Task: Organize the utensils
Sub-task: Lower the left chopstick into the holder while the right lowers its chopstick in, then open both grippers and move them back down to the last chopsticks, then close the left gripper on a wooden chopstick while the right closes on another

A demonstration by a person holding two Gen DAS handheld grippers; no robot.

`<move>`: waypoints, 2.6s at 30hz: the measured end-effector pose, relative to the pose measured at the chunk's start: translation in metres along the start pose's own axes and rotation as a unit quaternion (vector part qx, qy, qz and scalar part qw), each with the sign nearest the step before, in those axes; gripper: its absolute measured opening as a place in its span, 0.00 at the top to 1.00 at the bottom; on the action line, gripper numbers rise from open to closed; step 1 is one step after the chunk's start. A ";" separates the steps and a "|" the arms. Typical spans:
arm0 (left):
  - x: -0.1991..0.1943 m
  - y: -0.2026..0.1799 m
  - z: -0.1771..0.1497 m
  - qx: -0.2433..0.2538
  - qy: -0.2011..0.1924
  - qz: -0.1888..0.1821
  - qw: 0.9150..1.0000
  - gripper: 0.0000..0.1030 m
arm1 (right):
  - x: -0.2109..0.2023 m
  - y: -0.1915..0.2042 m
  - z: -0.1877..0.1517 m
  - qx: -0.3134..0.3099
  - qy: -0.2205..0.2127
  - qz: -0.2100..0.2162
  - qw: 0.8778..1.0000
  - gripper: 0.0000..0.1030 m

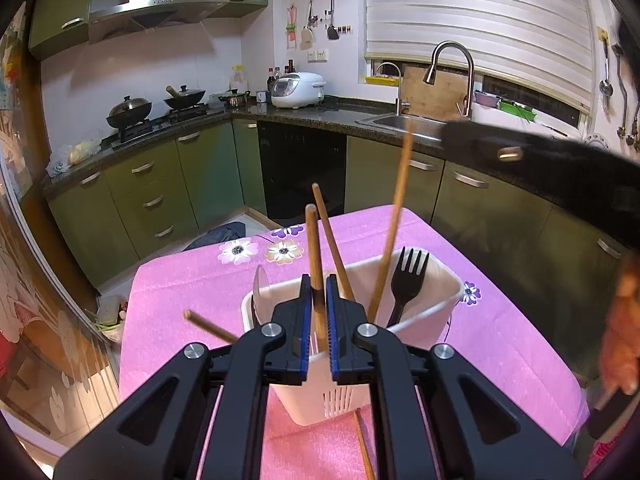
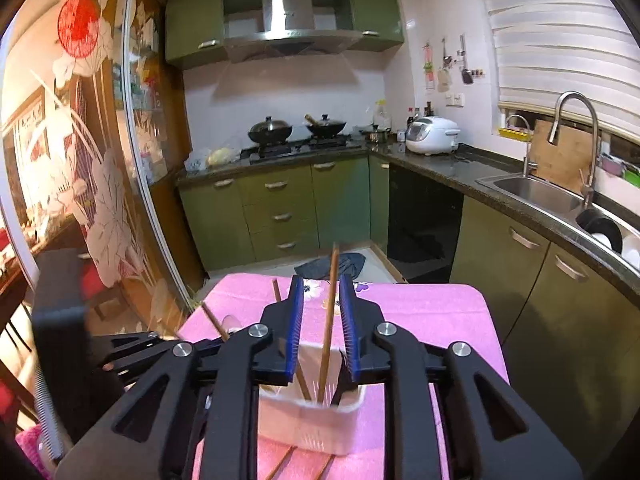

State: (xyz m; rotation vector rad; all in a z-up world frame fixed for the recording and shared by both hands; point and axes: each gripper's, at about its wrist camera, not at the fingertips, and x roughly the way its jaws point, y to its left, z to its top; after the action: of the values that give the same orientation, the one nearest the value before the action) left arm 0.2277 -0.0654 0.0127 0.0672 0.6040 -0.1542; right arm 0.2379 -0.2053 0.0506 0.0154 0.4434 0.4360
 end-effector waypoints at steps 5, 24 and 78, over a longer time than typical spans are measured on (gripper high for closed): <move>0.003 -0.002 -0.007 0.004 0.010 -0.005 1.000 0.94 | -0.031 -0.010 -0.044 0.020 0.010 -0.030 0.999 0.68; -0.002 -0.003 -0.019 0.007 0.011 -0.007 1.000 0.90 | 0.078 0.017 -0.211 -0.006 0.287 -0.068 0.956 0.68; 0.013 -0.032 -0.147 0.033 0.174 -0.031 0.984 0.63 | 0.054 -0.031 -0.214 -0.031 0.324 -0.030 0.945 0.93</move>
State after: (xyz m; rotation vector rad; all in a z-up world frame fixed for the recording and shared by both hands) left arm 0.1506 -0.0832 -0.1154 0.1412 0.9502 -0.2245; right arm 0.2046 -0.2278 -0.1686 -0.2095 1.0764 0.3881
